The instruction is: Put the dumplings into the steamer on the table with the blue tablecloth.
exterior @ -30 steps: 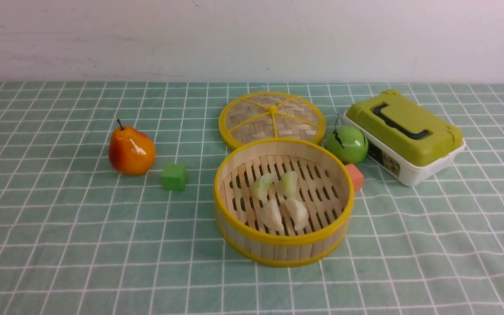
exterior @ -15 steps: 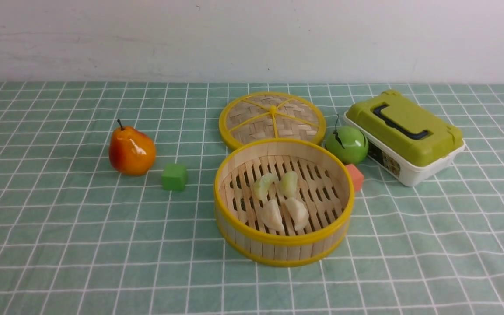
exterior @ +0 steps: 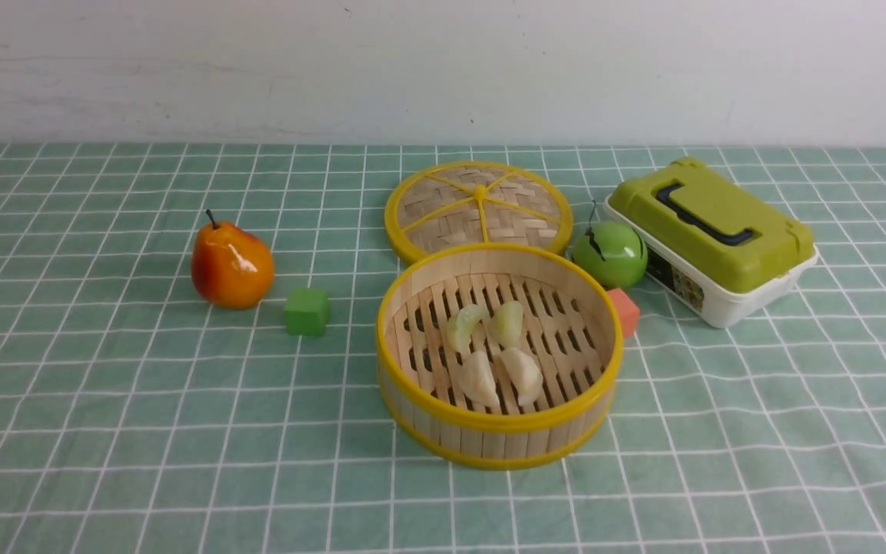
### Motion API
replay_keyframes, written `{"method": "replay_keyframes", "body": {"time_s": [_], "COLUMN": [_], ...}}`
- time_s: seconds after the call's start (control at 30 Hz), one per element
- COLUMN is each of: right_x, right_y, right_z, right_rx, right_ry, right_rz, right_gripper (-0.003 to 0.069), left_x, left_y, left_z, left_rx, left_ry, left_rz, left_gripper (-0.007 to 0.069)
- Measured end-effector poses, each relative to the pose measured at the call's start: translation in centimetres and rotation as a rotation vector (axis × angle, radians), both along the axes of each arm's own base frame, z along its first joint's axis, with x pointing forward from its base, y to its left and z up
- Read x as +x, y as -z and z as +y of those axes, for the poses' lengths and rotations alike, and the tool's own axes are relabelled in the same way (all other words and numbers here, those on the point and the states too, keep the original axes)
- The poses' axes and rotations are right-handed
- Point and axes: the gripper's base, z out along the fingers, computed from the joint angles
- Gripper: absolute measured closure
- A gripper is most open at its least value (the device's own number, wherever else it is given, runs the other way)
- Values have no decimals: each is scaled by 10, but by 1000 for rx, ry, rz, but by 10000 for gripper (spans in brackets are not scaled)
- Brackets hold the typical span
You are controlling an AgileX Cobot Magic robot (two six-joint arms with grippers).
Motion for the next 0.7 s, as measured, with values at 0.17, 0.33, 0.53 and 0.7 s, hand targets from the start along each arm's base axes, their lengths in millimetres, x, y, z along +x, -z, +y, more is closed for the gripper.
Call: {"method": "replay_keyframes", "body": {"time_s": [0.17,0.33,0.53,0.7], "right_x": [0,0,0,0], "right_y": [0,0,0,0], "right_z": [0,0,0,0], "right_rx": [0,0,-1,-1], "right_ry": [0,0,0,0], "right_rz": [0,0,0,0], "right_gripper": [650,646,634,628], "left_x": [0,0,0,0], "left_y": [0,0,0,1], "left_z": [0,0,0,2], "left_rx": [0,0,3,20], "left_ry": [0,0,-2,-10], "left_rz": [0,0,-2,3], "left_gripper": [551,545,537,534]}}
